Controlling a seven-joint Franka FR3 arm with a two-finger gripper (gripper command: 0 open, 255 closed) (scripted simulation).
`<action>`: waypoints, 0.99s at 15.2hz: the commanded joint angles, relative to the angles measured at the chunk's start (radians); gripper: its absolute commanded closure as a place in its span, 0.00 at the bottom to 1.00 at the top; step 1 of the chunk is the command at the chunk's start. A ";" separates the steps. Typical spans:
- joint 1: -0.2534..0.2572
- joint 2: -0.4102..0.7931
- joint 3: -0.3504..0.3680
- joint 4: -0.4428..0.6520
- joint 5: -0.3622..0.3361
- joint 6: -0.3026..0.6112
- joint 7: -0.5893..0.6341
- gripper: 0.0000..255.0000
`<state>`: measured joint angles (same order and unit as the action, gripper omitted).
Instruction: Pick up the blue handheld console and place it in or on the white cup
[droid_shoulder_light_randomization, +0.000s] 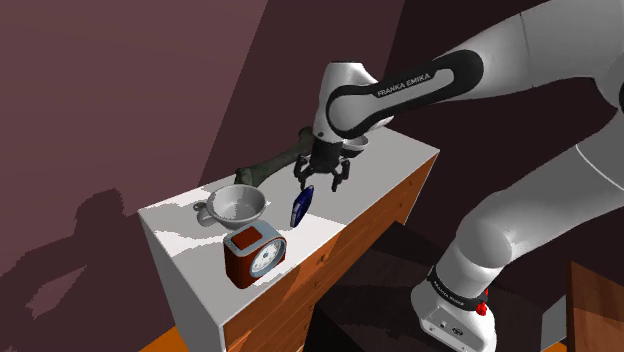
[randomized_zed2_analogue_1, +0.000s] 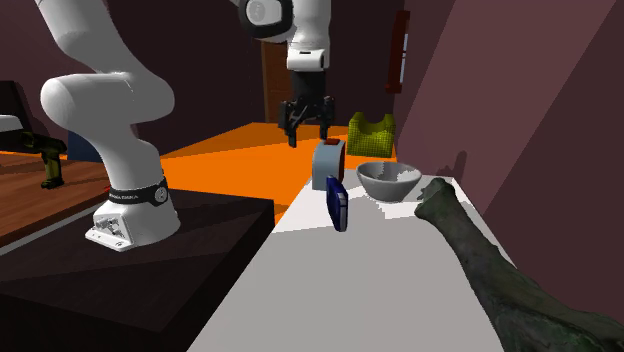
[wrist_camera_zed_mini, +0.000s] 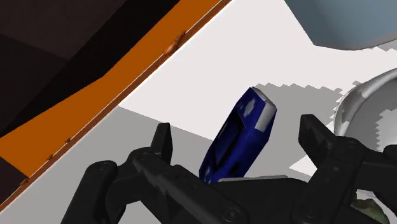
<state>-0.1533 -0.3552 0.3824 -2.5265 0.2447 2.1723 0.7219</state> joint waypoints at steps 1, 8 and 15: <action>-0.028 0.083 0.037 0.023 -0.027 0.073 0.107 0.00; -0.092 0.325 0.094 0.096 -0.187 0.243 0.415 0.00; -0.091 0.407 0.092 0.076 -0.243 0.337 0.456 0.00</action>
<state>-0.2457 0.0424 0.4739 -2.4492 0.0081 2.4989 1.1697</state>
